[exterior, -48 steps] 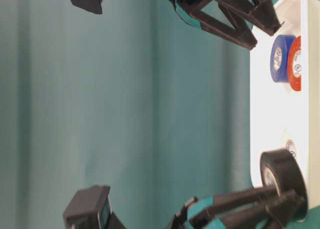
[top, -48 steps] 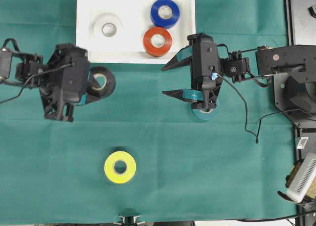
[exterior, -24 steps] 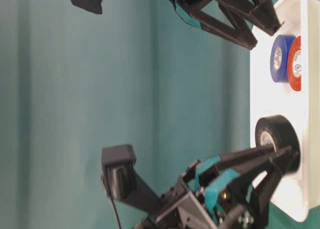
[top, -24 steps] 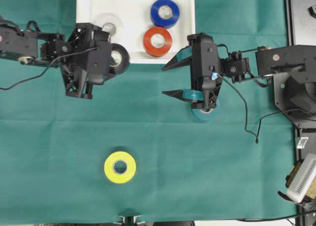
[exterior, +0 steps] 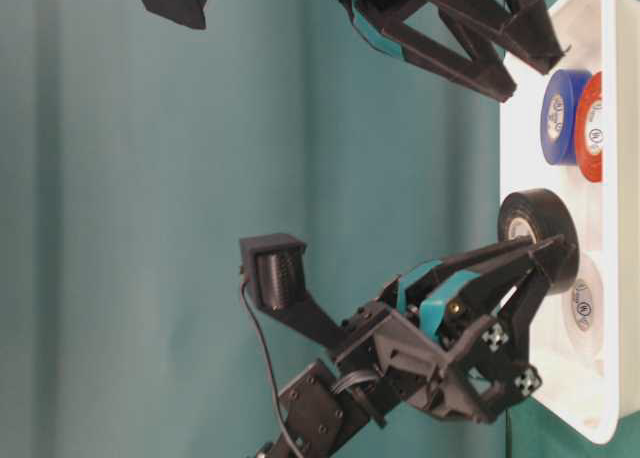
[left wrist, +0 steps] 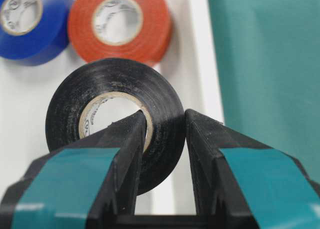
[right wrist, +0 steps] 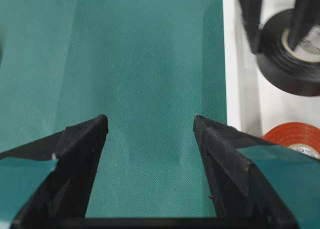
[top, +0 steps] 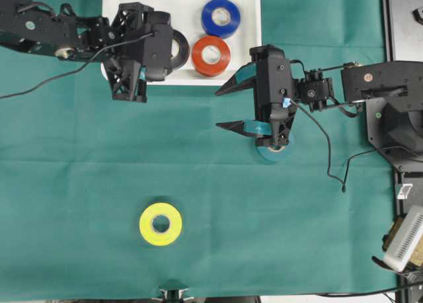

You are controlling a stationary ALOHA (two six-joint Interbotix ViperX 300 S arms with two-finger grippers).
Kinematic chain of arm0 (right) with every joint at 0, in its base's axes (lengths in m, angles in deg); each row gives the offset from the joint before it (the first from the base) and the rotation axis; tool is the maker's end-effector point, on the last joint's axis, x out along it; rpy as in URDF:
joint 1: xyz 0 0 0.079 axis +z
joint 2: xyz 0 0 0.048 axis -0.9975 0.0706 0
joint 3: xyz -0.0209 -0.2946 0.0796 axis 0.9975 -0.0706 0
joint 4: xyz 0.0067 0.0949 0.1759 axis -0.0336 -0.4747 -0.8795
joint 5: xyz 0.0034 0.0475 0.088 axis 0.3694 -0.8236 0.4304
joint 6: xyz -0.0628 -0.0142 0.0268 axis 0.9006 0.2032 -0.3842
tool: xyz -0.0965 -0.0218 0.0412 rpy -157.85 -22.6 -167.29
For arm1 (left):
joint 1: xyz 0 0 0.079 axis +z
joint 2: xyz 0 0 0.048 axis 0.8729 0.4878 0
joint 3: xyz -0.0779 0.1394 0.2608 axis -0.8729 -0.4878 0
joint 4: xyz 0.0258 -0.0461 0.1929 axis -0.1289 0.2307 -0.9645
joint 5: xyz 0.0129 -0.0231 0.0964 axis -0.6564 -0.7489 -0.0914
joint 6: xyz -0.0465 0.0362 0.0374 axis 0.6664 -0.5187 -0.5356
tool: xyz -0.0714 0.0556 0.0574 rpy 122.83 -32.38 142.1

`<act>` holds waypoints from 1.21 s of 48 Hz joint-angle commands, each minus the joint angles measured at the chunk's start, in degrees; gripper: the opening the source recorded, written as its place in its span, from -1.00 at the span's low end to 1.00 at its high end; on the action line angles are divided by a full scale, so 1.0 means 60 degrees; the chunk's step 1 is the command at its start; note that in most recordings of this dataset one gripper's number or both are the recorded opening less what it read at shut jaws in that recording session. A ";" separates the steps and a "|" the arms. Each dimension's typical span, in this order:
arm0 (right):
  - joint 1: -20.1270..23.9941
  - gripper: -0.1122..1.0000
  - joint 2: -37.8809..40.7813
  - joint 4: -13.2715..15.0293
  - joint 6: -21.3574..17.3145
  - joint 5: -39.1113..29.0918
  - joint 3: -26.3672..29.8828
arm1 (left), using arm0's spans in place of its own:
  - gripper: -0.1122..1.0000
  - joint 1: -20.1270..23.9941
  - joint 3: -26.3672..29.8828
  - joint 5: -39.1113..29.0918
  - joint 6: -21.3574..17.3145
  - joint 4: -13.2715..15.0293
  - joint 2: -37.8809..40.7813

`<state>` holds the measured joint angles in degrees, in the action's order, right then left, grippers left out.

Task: Put the tape alternately from left to right into the white case.
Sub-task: 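Lift the black roll and carry it into the tray, then release the black roll in the tray and withdraw the left gripper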

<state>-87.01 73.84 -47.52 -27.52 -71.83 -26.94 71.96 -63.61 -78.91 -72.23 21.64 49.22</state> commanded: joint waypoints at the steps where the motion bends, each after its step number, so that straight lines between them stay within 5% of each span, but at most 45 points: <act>1: 0.0015 0.37 -0.0073 0.0000 -0.0015 0.0103 0.0088 | -0.87 0.0088 0.0293 0.0088 -0.0015 0.0000 -0.0029; 26: 0.0015 0.37 -0.0073 0.0000 -0.0015 0.0088 0.0088 | -0.83 0.0132 0.0337 0.0278 0.0000 0.0000 0.0044; 33: 0.0015 0.37 -0.0073 0.0000 -0.0015 0.0088 0.0103 | -0.39 0.0132 0.0322 0.0293 0.0000 0.0000 0.0044; 43: 0.0015 0.37 -0.0059 0.0000 -0.0015 0.0103 0.0103 | 0.66 0.0132 0.0278 0.0293 0.0029 0.0000 0.0000; 58: 0.0015 0.37 -0.0073 0.0000 -0.0015 0.0088 0.0117 | 0.60 0.0103 0.0161 0.0293 0.0044 0.0000 -0.0103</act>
<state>-87.01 73.93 -47.52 -27.43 -71.74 -26.85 72.58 -62.99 -77.59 -72.14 21.73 50.45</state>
